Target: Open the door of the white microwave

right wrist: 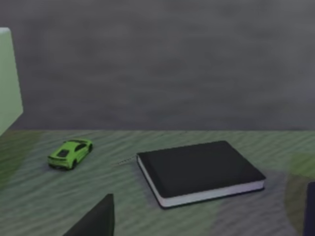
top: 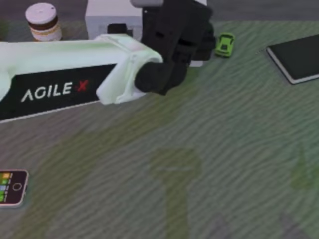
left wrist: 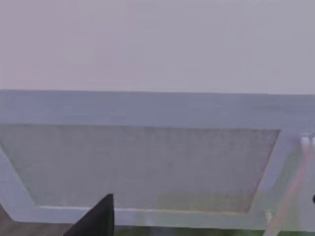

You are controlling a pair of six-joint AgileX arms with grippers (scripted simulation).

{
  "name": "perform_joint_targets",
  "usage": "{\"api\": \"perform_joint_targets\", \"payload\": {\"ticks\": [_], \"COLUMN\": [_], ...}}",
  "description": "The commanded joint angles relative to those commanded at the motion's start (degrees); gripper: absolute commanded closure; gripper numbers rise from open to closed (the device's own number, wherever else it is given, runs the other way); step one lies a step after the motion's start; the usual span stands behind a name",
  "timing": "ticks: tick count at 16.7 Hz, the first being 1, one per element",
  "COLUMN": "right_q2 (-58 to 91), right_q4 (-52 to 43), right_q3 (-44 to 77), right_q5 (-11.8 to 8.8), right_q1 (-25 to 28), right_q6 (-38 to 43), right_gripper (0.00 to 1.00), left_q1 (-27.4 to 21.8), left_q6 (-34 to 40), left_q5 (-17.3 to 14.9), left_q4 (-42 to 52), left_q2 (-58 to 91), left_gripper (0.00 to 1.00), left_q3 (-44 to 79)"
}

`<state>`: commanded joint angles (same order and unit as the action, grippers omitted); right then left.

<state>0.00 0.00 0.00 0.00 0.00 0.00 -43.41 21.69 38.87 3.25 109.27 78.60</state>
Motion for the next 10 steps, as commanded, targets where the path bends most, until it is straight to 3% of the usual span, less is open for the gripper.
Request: {"api": "perform_joint_targets", "payload": {"ticks": [3, 10], "right_q2": [0.0, 0.0], "right_q4": [0.0, 0.0], "right_q3": [0.0, 0.0], "right_q5": [0.0, 0.0], "right_q1": [0.0, 0.0], "right_q6": [0.0, 0.0], "right_gripper": [0.0, 0.0], "left_q1": [-1.7, -1.1], "left_q6": [1.3, 0.9], "left_q5": [1.4, 0.9], "left_q4": [-0.6, -0.9], "left_q2": [3.9, 4.8], "left_gripper": [0.0, 0.0], "left_q3": [3.6, 4.5]}}
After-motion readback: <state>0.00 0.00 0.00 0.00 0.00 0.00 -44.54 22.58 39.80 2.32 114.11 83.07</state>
